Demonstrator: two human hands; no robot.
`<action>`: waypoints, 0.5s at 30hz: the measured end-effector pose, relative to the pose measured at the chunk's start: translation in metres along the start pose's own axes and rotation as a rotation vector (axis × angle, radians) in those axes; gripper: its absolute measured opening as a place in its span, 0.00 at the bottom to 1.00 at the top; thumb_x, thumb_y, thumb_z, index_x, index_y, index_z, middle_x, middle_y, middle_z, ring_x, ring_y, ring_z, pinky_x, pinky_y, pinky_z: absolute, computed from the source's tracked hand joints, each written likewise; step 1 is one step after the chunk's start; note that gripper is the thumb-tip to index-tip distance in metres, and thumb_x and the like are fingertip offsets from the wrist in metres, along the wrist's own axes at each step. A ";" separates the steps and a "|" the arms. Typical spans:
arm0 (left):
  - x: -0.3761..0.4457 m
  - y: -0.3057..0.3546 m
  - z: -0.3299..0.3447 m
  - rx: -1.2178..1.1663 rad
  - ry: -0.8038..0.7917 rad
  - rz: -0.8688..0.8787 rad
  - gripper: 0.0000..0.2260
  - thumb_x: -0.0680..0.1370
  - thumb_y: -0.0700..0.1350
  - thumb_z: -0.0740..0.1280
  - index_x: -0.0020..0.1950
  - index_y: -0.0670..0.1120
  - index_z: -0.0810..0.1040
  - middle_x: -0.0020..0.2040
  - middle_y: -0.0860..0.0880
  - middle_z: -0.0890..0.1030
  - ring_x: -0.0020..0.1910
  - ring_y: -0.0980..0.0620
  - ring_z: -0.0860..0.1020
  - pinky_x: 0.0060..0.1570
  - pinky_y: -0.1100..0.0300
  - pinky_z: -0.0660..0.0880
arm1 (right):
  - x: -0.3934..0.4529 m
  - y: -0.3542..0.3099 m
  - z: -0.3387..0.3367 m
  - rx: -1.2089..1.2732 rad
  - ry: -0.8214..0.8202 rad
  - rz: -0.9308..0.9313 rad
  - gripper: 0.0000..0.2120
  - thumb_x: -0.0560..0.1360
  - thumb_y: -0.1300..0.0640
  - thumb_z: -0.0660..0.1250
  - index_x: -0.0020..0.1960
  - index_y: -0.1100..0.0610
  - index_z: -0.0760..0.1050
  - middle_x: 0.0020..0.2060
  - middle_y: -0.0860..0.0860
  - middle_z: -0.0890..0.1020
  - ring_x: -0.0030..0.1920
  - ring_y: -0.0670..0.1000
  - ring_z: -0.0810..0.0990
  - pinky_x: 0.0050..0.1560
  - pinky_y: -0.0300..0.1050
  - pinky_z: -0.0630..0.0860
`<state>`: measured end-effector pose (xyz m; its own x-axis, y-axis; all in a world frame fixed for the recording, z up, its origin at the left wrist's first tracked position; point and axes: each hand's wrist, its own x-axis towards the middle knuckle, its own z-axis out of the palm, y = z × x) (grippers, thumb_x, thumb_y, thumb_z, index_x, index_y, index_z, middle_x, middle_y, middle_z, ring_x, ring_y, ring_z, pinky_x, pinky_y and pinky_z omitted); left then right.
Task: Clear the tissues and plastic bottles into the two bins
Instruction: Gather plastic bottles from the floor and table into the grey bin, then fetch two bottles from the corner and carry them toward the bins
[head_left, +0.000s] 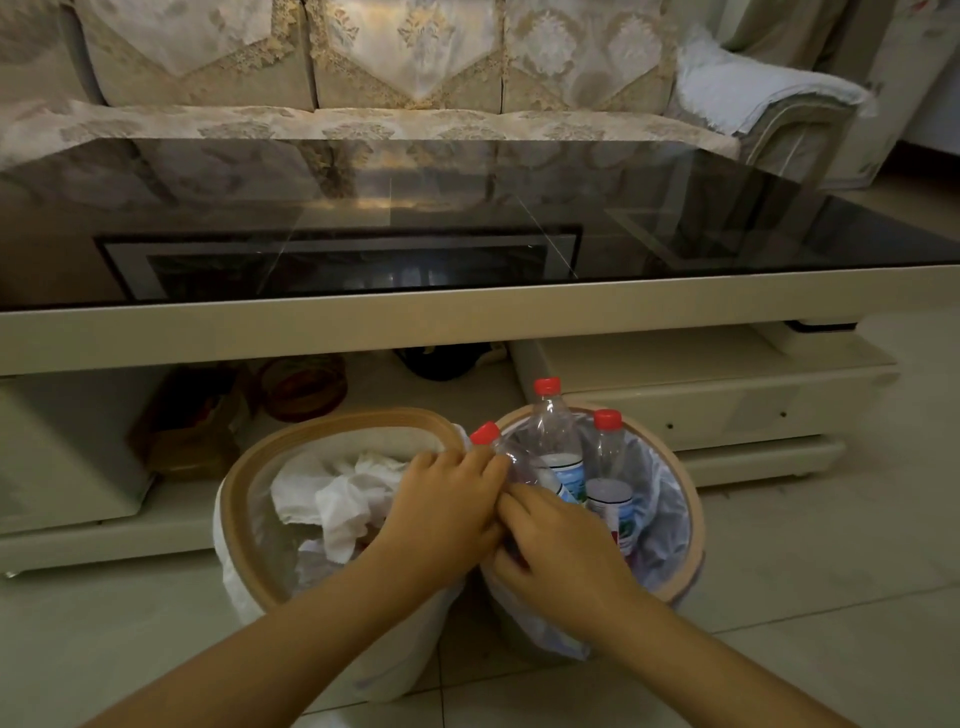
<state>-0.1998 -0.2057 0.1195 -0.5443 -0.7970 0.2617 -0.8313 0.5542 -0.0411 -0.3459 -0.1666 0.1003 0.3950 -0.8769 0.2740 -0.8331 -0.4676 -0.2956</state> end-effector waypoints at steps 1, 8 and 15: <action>0.007 0.001 -0.003 0.037 0.013 0.017 0.16 0.76 0.55 0.55 0.59 0.51 0.75 0.55 0.51 0.79 0.50 0.50 0.78 0.48 0.55 0.71 | -0.001 0.004 -0.006 0.001 0.023 0.018 0.10 0.74 0.48 0.60 0.52 0.50 0.74 0.45 0.45 0.78 0.42 0.43 0.75 0.38 0.32 0.70; 0.032 0.017 -0.017 0.076 0.047 -0.094 0.12 0.73 0.55 0.65 0.46 0.48 0.80 0.40 0.49 0.82 0.38 0.48 0.79 0.38 0.55 0.73 | 0.000 0.030 -0.041 -0.109 0.079 0.214 0.19 0.75 0.46 0.57 0.59 0.54 0.77 0.54 0.50 0.81 0.54 0.51 0.78 0.54 0.47 0.76; 0.028 0.040 -0.071 -0.012 -0.056 -0.128 0.13 0.74 0.54 0.62 0.48 0.48 0.80 0.43 0.48 0.82 0.41 0.45 0.79 0.39 0.54 0.70 | -0.017 0.022 -0.095 -0.082 -0.023 0.383 0.20 0.72 0.46 0.62 0.59 0.55 0.77 0.61 0.54 0.77 0.61 0.57 0.74 0.57 0.53 0.73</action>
<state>-0.2402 -0.1887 0.1931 -0.4395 -0.8735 0.2094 -0.8932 0.4496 0.0003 -0.4080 -0.1513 0.1764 0.0577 -0.9889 0.1370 -0.9497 -0.0966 -0.2978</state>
